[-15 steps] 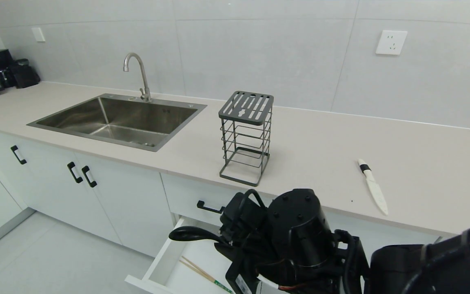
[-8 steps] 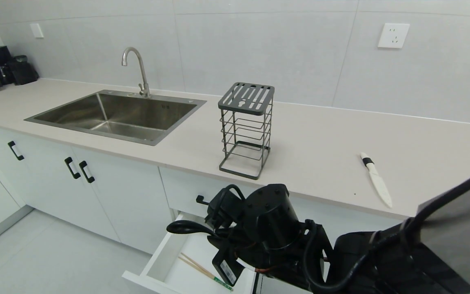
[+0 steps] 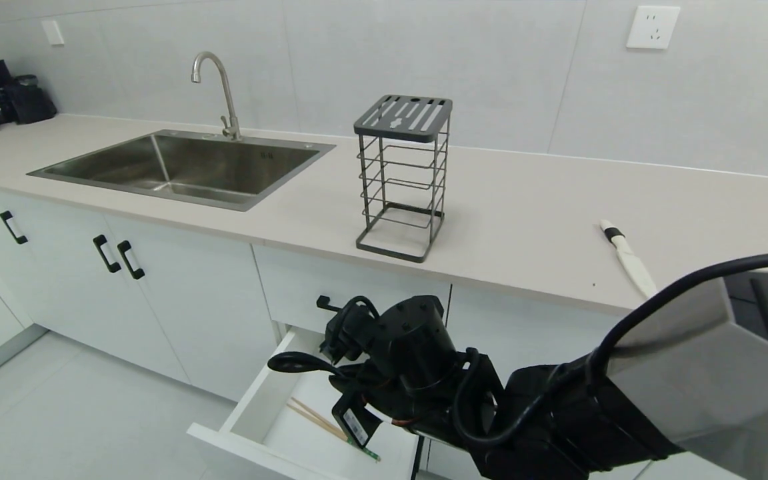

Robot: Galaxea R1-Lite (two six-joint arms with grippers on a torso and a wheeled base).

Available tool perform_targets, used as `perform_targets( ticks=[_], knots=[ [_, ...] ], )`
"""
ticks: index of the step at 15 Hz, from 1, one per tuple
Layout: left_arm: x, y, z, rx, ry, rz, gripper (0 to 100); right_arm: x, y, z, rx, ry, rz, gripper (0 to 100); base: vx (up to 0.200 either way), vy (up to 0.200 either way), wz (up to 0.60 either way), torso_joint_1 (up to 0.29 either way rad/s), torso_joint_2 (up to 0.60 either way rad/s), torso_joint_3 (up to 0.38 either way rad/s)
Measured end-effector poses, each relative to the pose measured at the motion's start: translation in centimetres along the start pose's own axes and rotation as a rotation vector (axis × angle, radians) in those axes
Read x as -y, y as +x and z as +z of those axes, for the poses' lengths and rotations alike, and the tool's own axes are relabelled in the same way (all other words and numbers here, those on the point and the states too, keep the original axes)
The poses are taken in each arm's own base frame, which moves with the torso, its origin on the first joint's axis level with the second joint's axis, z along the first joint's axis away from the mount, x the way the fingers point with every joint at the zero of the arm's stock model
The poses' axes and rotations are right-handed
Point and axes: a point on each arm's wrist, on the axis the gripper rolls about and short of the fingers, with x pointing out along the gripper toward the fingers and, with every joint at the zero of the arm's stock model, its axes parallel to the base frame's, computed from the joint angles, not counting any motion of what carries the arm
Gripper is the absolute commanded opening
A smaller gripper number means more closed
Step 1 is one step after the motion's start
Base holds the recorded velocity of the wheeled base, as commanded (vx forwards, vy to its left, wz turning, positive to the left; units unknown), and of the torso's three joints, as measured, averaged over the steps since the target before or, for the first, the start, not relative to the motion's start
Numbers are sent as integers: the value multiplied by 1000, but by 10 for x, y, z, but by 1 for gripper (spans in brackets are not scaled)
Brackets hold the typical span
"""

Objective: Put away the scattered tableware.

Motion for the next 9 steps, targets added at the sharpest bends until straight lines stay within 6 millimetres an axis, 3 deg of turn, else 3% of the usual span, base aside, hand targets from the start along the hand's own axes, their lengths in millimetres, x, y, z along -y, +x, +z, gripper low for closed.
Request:
perform_targets(
  ticks=[5, 9],
  knots=[
    [0, 0, 0, 1, 0, 0, 100, 3, 12, -2, -4, 4, -5, 0, 0, 0, 0, -229, 478, 244],
    [0, 0, 0, 1, 0, 0, 100, 3, 23, -5, -10, 0, -4, 0, 0, 0, 0, -156, 327, 172]
  ],
)
